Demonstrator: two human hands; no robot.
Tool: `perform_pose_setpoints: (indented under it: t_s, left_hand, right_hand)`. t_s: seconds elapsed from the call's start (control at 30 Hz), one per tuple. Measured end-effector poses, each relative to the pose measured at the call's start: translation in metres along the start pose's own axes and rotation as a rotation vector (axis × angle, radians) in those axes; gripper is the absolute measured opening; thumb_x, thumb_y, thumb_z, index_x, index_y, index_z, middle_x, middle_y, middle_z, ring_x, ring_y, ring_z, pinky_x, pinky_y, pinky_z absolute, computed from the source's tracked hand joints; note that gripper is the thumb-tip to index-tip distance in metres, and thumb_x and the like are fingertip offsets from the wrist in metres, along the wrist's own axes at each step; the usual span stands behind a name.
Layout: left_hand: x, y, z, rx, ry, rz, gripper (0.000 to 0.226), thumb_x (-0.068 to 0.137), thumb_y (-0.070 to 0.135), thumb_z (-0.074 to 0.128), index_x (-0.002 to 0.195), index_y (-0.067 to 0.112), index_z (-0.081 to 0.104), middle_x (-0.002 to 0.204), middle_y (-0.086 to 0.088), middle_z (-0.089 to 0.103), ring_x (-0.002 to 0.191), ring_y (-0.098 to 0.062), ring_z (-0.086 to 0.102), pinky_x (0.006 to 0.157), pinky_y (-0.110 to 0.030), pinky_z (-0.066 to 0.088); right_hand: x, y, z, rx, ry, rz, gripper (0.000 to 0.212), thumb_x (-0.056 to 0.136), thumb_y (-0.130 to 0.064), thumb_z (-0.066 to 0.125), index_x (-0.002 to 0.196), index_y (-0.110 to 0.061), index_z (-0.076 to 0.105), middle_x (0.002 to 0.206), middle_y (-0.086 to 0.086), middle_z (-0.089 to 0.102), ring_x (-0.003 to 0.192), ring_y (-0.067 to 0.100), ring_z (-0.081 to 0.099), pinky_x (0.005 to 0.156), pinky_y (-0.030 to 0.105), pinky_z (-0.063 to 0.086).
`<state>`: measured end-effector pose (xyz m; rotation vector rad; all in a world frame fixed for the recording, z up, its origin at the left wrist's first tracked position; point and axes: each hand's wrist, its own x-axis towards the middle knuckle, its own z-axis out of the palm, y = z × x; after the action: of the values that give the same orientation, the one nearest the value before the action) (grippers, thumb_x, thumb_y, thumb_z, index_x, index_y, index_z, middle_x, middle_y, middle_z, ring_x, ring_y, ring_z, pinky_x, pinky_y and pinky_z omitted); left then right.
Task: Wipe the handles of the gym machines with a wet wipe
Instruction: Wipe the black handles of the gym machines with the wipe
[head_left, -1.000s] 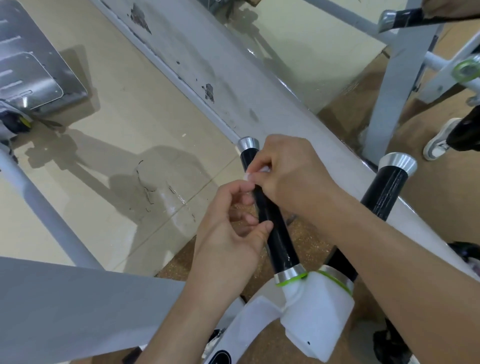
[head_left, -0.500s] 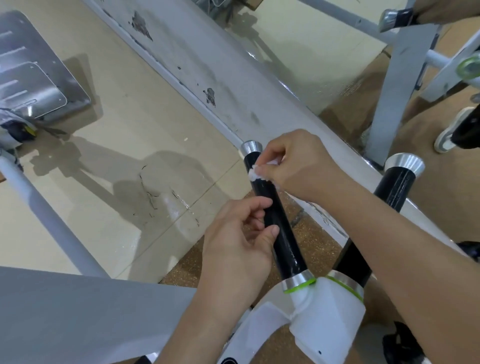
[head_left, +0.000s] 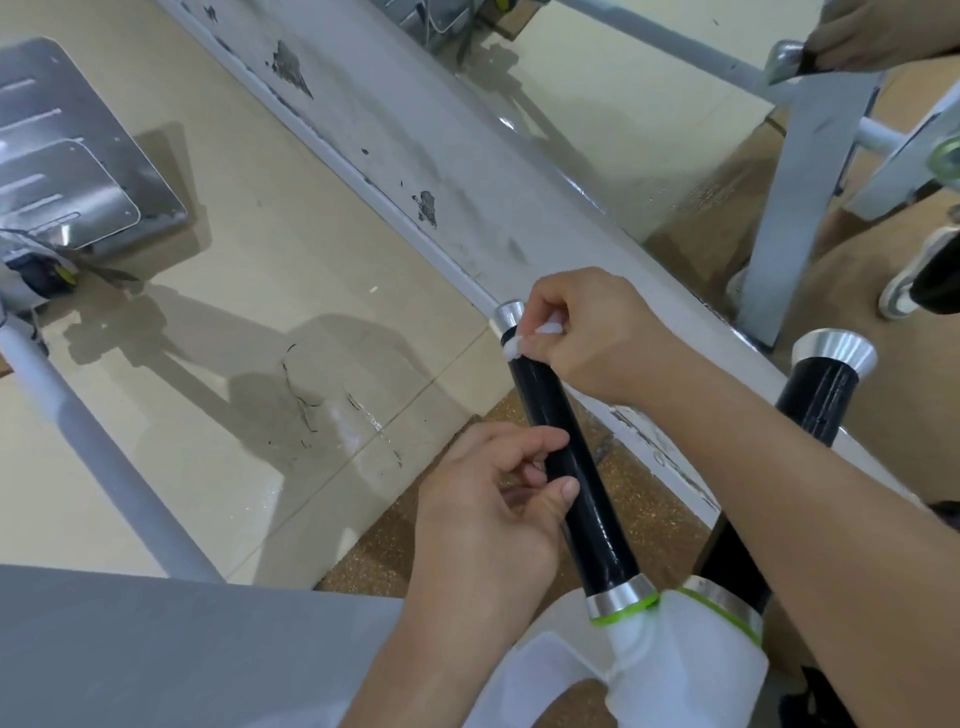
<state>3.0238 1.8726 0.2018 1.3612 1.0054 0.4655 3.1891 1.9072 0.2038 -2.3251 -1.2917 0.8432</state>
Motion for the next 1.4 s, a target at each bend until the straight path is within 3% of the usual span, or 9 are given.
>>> perform_pose_setpoints:
  t_s: [0.17, 0.33, 0.47, 0.6, 0.7, 0.8, 0.93, 1.2, 1.4]
  left_hand:
    - [0.0, 0.001, 0.0, -0.028, -0.019, -0.014, 0.041, 0.073, -0.006, 0.074, 0.087, 0.033, 0.072, 0.081, 0.007, 0.059, 0.075, -0.006, 0.06, 0.068, -0.009, 0.05]
    - [0.005, -0.004, -0.002, 0.0, -0.024, -0.028, 0.043, 0.071, -0.004, 0.077, 0.081, 0.038, 0.071, 0.08, 0.016, 0.06, 0.073, -0.006, 0.06, 0.068, -0.012, 0.05]
    - [0.016, 0.0, -0.004, 0.02, -0.003, -0.064, 0.031, 0.08, 0.002, 0.07, 0.078, 0.033, 0.073, 0.077, 0.012, 0.067, 0.071, 0.001, 0.06, 0.063, -0.007, 0.043]
    - [0.055, 0.012, -0.011, 0.106, 0.121, 0.045, 0.023, 0.091, 0.017, 0.059, 0.093, 0.038, 0.067, 0.095, 0.019, 0.063, 0.086, 0.011, 0.056, 0.07, -0.003, 0.04]
    - [0.087, 0.014, -0.006, 0.194, 0.11, 0.126, 0.024, 0.091, 0.028, 0.06, 0.114, 0.029, 0.066, 0.107, 0.015, 0.061, 0.093, 0.007, 0.058, 0.081, -0.005, 0.043]
    - [0.1, 0.007, 0.006, 0.334, 0.084, 0.178, 0.03, 0.083, 0.03, 0.069, 0.112, 0.023, 0.07, 0.11, 0.007, 0.067, 0.099, -0.009, 0.062, 0.092, -0.024, 0.047]
    - [0.107, -0.002, 0.014, 0.444, 0.215, 0.254, 0.011, 0.08, 0.023, 0.071, 0.09, 0.02, 0.075, 0.093, 0.008, 0.067, 0.081, -0.004, 0.058, 0.074, -0.007, 0.038]
    - [0.107, -0.018, 0.001, -0.374, 0.394, -0.181, 0.011, 0.079, 0.01, 0.074, 0.074, 0.02, 0.075, 0.077, 0.003, 0.074, 0.081, -0.011, 0.07, 0.08, -0.028, 0.056]
    - [0.102, -0.017, 0.022, -0.356, 0.422, -0.19, 0.011, 0.08, 0.009, 0.073, 0.08, 0.02, 0.075, 0.067, 0.005, 0.07, 0.068, -0.009, 0.067, 0.074, -0.03, 0.057]
  right_hand:
    - [0.027, -0.006, 0.011, -0.041, 0.196, 0.007, 0.007, 0.083, -0.013, 0.066, 0.077, -0.015, 0.067, 0.082, -0.005, 0.056, 0.071, 0.003, 0.052, 0.071, 0.018, 0.044]
    - [0.016, -0.006, 0.008, -0.043, 0.02, 0.013, 0.005, 0.079, -0.016, 0.07, 0.074, -0.017, 0.07, 0.063, -0.015, 0.05, 0.055, -0.007, 0.051, 0.051, 0.004, 0.037]
    - [0.028, -0.009, 0.026, -0.095, 0.196, 0.014, 0.007, 0.084, -0.02, 0.067, 0.08, -0.016, 0.071, 0.081, -0.006, 0.047, 0.072, 0.008, 0.051, 0.067, 0.02, 0.042]
    - [0.028, -0.008, 0.014, 0.203, 0.246, 0.157, 0.008, 0.082, -0.014, 0.066, 0.078, -0.015, 0.074, 0.065, -0.012, 0.055, 0.062, 0.002, 0.052, 0.066, 0.02, 0.046]
    - [0.005, -0.004, 0.005, 0.458, 0.112, 0.196, 0.01, 0.08, -0.012, 0.065, 0.075, -0.014, 0.074, 0.074, 0.007, 0.072, 0.078, 0.021, 0.07, 0.082, 0.039, 0.057]
    - [-0.013, 0.0, 0.003, 0.618, 0.132, 0.259, 0.022, 0.074, -0.001, 0.059, 0.086, -0.014, 0.072, 0.089, 0.016, 0.072, 0.089, 0.027, 0.07, 0.087, 0.045, 0.055]
    - [-0.027, 0.004, 0.005, 0.294, 0.208, 0.287, 0.039, 0.086, -0.003, 0.049, 0.115, -0.024, 0.064, 0.106, -0.006, 0.066, 0.102, 0.012, 0.062, 0.094, 0.035, 0.05]
    - [-0.033, 0.01, 0.017, 0.254, 0.165, 0.324, 0.025, 0.09, -0.015, 0.054, 0.108, -0.02, 0.071, 0.1, -0.004, 0.07, 0.084, 0.007, 0.064, 0.069, 0.013, 0.048]
    - [-0.029, 0.01, 0.017, 0.236, 0.191, 0.334, 0.023, 0.085, -0.014, 0.055, 0.101, -0.017, 0.071, 0.095, -0.001, 0.07, 0.087, 0.014, 0.064, 0.074, 0.022, 0.049]
